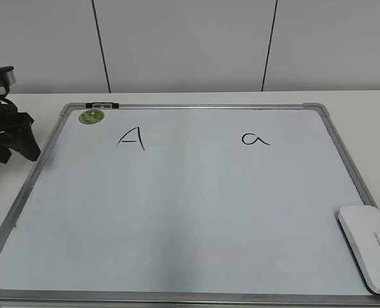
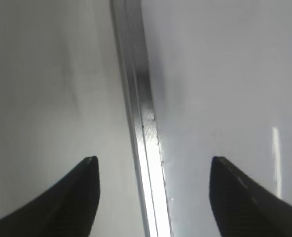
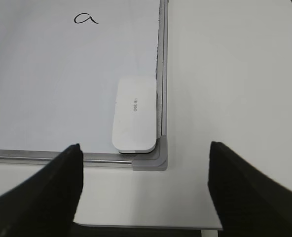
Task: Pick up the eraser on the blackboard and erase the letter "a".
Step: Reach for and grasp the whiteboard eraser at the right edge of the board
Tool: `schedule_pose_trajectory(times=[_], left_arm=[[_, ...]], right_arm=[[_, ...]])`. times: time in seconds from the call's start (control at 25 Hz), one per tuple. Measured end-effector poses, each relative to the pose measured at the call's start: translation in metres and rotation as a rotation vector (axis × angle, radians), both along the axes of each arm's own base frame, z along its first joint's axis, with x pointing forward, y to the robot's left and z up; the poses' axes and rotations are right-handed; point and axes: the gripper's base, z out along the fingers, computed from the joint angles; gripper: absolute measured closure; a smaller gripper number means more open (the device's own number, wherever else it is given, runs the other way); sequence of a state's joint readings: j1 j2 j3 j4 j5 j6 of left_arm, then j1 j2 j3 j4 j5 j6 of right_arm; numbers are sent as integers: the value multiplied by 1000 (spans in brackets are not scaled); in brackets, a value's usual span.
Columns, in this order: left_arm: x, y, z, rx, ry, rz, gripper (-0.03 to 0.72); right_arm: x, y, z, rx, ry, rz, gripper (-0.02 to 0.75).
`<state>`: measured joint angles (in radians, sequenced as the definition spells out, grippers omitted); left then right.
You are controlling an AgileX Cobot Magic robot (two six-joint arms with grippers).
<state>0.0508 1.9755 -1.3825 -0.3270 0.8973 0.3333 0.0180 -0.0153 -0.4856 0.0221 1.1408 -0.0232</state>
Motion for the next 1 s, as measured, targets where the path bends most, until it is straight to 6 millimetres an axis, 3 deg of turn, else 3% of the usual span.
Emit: schedule_pose_trajectory(times=[0.44, 0.68, 0.88, 1.0], left_arm=[[22, 1, -31, -43, 76, -17, 223], [22, 9, -46, -61, 117, 6, 342], [22, 19, -46, -85, 122, 42, 379], [23, 22, -46, -100, 127, 54, 447]], right_arm=[[0, 0, 0, 0, 0, 0, 152], [0, 0, 0, 1, 0, 1, 152], [0, 0, 0, 1, 0, 1, 152], [0, 0, 0, 1, 0, 1, 152]])
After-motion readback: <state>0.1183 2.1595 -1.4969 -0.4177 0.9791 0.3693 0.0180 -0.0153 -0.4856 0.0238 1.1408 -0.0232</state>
